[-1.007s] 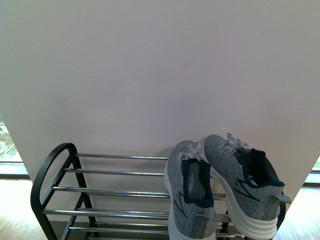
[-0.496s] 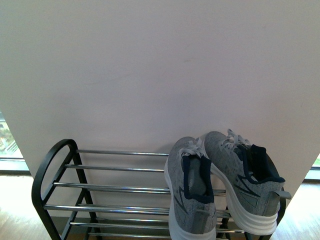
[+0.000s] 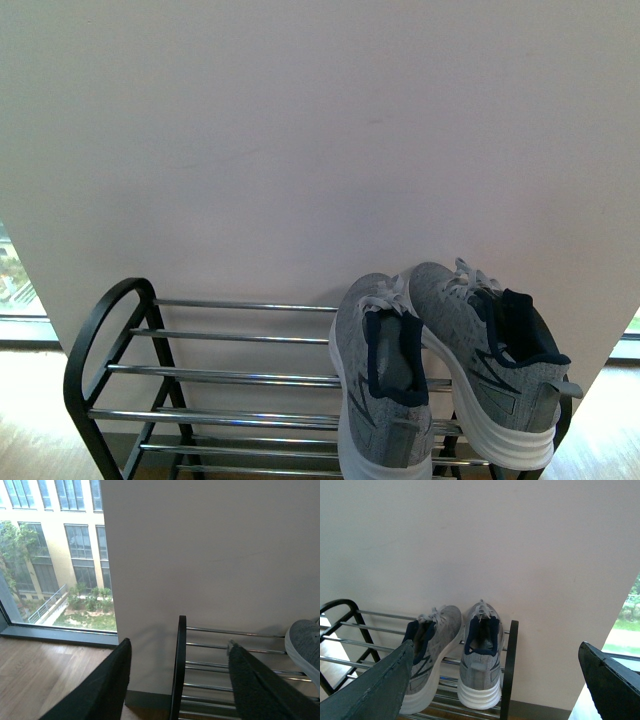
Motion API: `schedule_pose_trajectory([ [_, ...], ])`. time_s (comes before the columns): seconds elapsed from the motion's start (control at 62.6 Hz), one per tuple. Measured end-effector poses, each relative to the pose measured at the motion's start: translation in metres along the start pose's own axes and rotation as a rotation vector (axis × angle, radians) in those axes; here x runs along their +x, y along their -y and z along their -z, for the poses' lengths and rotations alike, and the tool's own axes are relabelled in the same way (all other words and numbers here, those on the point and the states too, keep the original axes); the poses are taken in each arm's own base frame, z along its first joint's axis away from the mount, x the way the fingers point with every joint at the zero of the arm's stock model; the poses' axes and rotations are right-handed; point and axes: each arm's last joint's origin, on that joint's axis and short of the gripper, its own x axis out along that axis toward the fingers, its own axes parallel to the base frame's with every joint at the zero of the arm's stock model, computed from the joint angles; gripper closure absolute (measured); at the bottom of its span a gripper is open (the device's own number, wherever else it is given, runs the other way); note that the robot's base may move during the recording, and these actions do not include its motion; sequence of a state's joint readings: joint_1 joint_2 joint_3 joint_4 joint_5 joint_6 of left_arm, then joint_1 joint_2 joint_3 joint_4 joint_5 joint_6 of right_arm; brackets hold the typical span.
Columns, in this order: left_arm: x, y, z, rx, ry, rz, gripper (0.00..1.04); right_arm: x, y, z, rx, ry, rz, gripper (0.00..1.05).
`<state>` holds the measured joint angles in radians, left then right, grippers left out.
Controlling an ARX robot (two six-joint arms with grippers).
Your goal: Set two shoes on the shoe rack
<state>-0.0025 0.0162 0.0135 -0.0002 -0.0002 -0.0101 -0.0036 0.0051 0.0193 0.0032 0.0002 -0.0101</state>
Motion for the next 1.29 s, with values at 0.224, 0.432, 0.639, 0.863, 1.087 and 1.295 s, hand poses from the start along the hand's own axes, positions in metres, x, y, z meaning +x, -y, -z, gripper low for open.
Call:
schedule_pose_trajectory([
  [0.224,0.0000,-0.0001,0.0000,0.000,0.000,-0.003,0.08,0.0000,-0.0001,0.0000,0.000,0.000,-0.005,0.09],
  [0.432,0.0000,0.0001,-0.0002,0.002,0.001,0.004,0.09,0.0000,0.0000,0.0000,0.000,0.000,0.003,0.09],
  [0.639,0.0000,0.0000,-0.0002,0.002,0.001,0.000,0.09,0.0000,-0.0002,0.0001,0.000,-0.001,-0.001,0.09],
  [0.863,0.0000,0.0000,-0.0002,0.002,0.001,0.000,0.09,0.0000,-0.0002,0.0001,0.000,-0.001,-0.002,0.09],
  [1.087,0.0000,0.0000,-0.0001,0.002,0.000,0.000,0.09,0.0000,-0.0002,0.0001,0.000,-0.001,-0.002,0.09],
  [1.295,0.0000,-0.0001,-0.0001,0.002,0.000,-0.001,0.09,0.0000,-0.0003,0.0002,0.000,-0.002,-0.001,0.09],
])
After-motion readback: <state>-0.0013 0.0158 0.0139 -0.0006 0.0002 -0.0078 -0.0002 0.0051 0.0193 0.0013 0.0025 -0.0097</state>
